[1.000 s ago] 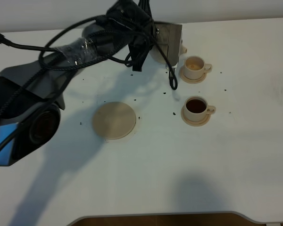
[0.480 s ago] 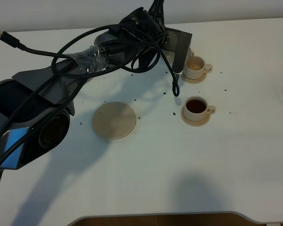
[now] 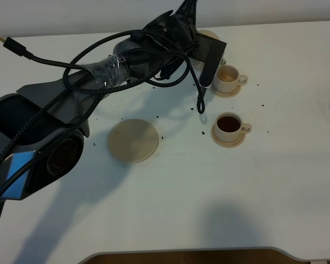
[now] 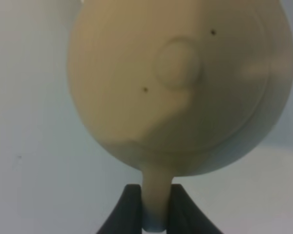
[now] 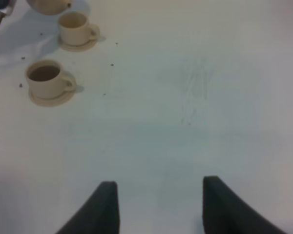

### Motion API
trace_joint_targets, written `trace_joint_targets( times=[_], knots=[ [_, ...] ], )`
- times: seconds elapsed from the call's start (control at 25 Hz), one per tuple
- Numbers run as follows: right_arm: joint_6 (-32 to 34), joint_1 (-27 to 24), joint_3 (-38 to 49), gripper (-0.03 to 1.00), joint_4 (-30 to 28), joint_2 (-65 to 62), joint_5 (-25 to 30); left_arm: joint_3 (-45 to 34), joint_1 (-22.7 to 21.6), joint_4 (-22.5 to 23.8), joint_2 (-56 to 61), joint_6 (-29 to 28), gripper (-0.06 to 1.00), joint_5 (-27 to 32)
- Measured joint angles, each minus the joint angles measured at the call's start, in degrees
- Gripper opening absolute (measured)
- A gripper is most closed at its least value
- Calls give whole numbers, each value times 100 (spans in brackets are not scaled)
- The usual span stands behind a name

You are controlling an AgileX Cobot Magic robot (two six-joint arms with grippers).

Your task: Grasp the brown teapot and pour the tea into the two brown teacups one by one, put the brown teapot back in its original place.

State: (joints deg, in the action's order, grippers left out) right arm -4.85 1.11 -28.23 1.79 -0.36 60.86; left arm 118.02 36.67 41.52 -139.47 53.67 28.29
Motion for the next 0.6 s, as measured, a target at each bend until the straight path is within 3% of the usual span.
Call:
trace_joint_targets(
  times=[0.6],
  knots=[
    [0, 0, 0, 42, 0, 0, 0, 0, 14, 88, 0, 792, 11, -197]
  ],
)
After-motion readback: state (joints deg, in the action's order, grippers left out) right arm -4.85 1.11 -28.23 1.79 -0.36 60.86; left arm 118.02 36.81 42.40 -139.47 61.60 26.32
